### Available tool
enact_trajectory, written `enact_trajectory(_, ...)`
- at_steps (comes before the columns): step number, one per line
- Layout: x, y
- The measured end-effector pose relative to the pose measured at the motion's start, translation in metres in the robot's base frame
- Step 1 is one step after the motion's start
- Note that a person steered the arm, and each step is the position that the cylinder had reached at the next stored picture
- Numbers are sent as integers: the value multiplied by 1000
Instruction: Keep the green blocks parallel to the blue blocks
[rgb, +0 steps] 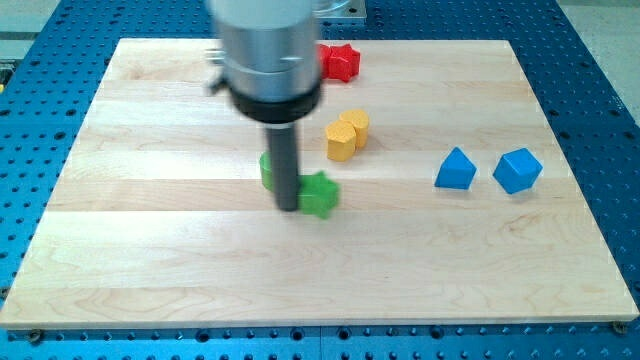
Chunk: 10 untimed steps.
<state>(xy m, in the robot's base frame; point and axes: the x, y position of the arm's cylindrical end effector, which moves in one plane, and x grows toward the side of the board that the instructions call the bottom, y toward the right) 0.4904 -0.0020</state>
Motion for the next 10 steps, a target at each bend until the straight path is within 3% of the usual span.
enact_trajectory(1, 25, -41)
enact_trajectory(2, 36, 4)
enact_trajectory(3, 1, 18)
enact_trajectory(5, -8, 64)
enact_trajectory(6, 16, 16)
enact_trajectory(7, 27, -83)
enact_trajectory(8, -25, -126)
enact_trajectory(10, -39, -21)
